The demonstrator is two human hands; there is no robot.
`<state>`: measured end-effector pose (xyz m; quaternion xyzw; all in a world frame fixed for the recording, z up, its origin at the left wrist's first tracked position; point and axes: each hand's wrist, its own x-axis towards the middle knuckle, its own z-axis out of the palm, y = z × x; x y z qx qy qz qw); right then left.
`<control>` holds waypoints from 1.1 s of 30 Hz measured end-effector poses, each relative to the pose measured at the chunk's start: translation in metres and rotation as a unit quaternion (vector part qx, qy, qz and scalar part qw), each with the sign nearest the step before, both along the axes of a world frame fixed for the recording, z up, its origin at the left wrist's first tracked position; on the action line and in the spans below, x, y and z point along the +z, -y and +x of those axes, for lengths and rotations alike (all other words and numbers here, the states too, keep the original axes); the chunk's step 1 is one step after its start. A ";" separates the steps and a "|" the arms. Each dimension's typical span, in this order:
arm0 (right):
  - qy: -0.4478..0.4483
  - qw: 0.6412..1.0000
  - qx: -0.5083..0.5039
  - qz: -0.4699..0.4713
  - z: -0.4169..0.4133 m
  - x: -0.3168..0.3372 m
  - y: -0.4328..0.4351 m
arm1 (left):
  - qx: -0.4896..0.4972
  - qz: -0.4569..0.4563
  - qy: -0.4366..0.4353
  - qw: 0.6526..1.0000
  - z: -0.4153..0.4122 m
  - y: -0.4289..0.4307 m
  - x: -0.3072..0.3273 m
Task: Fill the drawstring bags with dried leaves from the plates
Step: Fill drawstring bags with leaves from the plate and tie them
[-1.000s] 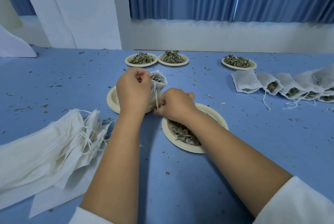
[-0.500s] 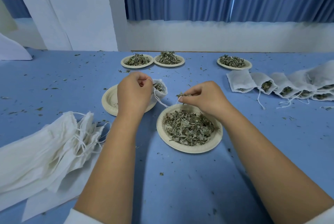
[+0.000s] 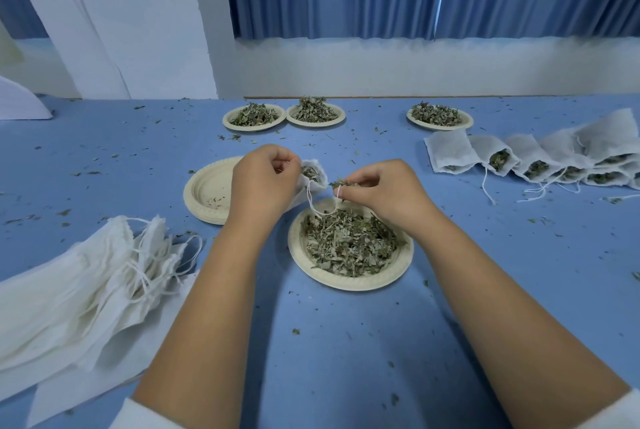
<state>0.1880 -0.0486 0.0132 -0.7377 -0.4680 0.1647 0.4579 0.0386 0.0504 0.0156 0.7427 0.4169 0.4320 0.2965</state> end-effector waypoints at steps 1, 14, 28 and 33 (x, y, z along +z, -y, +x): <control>-0.004 1.000 0.003 0.010 -0.001 0.000 0.000 | -0.006 0.000 -0.004 1.000 0.001 0.001 0.000; -0.009 0.997 -0.017 0.071 -0.006 -0.002 -0.006 | -0.059 -0.006 -0.032 0.998 0.008 0.013 0.001; 0.064 0.997 -0.019 0.049 -0.008 -0.006 -0.009 | -0.093 0.007 -0.012 0.996 0.008 0.014 0.001; 0.096 0.993 0.003 0.064 -0.010 -0.006 -0.009 | -0.128 0.010 -0.031 0.991 0.010 0.018 0.002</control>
